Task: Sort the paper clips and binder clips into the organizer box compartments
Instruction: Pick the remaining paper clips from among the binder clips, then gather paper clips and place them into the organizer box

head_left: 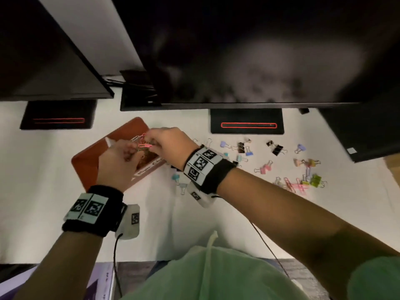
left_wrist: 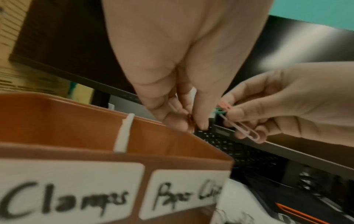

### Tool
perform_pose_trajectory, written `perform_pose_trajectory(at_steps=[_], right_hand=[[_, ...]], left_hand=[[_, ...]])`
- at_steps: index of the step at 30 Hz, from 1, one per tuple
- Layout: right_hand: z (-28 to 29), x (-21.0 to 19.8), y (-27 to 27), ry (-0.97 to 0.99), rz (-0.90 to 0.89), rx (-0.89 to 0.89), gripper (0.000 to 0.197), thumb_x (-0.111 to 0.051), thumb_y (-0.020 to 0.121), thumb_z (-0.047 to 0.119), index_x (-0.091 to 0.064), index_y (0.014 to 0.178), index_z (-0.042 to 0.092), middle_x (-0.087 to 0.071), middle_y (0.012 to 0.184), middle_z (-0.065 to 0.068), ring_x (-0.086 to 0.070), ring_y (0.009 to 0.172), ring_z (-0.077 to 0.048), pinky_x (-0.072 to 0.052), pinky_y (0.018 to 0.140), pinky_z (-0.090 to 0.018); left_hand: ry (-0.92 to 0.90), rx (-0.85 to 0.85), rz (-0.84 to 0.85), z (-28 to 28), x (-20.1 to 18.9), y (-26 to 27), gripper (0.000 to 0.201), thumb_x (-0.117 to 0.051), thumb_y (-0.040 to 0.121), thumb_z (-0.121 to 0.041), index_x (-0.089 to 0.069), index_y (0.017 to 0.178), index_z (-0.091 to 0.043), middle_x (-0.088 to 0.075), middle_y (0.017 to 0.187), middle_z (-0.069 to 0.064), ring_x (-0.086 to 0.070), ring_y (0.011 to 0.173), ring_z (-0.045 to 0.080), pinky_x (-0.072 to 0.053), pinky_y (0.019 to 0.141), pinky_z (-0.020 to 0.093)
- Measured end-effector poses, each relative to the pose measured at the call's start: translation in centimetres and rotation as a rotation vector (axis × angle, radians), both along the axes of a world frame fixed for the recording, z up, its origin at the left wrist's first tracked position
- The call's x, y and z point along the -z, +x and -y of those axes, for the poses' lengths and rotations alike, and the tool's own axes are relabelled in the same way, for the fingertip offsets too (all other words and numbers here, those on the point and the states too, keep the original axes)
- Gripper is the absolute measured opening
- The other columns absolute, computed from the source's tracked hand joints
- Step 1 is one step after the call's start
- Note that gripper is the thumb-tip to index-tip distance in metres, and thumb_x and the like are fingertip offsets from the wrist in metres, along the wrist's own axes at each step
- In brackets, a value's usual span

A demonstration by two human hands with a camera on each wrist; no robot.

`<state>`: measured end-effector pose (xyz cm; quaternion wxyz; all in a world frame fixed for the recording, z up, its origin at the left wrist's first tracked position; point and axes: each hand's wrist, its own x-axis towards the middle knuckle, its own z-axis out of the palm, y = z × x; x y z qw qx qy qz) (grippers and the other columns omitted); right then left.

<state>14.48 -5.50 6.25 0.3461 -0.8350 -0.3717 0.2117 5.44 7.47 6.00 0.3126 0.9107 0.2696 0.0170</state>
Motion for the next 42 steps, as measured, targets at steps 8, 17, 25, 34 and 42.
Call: perform_pose_trajectory(at_steps=[8,17,25,34,42], right_hand=[[-4.0,1.9,0.2,-0.022,-0.098,0.047,0.03,-0.054,0.092,0.018,-0.055,0.121,0.013,-0.067,0.113,-0.011,-0.063,0.103,-0.025,-0.05,0.093,-0.034],[14.3,3.4,1.0,-0.031,-0.041,0.309,0.022,-0.05,0.092,0.01,-0.063,0.108,0.016,-0.069,0.099,-0.003,-0.064,0.083,-0.016,-0.053,0.082,-0.029],[32.5,6.3,0.0,-0.324,-0.133,0.58,0.02,-0.051,0.09,0.011,-0.062,0.105,0.018,-0.066,0.089,-0.001,-0.057,0.067,-0.016,-0.047,0.073,-0.024],[39.7,7.9,0.0,-0.331,-0.209,0.559,0.032,-0.053,0.087,0.008,-0.057,0.119,0.013,-0.064,0.097,-0.005,-0.055,0.08,-0.016,-0.049,0.084,-0.028],[41.1,8.6,1.4,-0.376,-0.13,0.416,0.039,-0.059,0.082,0.008,-0.057,0.119,0.02,-0.054,0.116,-0.003,-0.053,0.107,-0.021,-0.048,0.092,-0.033]], left_hand=[[-0.108,-0.05,-0.038,-3.4,-0.5,-0.7,0.033,-0.06,0.086,-0.013,-0.057,0.119,-0.009,-0.062,0.12,0.008,-0.058,0.107,0.016,-0.043,0.096,0.029],[-0.209,0.347,0.005,5.4,0.3,0.2,0.02,-0.061,0.086,-0.015,-0.062,0.106,-0.018,-0.065,0.096,-0.003,-0.06,0.082,0.007,-0.046,0.072,0.012],[-0.294,0.725,-0.138,21.4,3.2,3.9,0.021,-0.06,0.086,-0.021,-0.06,0.107,-0.018,-0.059,0.093,-0.003,-0.057,0.077,0.009,-0.044,0.071,0.017],[-0.116,0.808,-0.319,30.6,8.7,5.8,0.03,-0.057,0.085,-0.012,-0.057,0.114,-0.02,-0.047,0.117,0.001,-0.058,0.096,0.014,-0.051,0.09,0.031],[-0.083,0.672,-0.245,30.7,9.5,6.5,0.023,-0.057,0.087,-0.01,-0.061,0.109,-0.015,-0.046,0.116,0.003,-0.057,0.097,0.02,-0.056,0.081,0.037]])
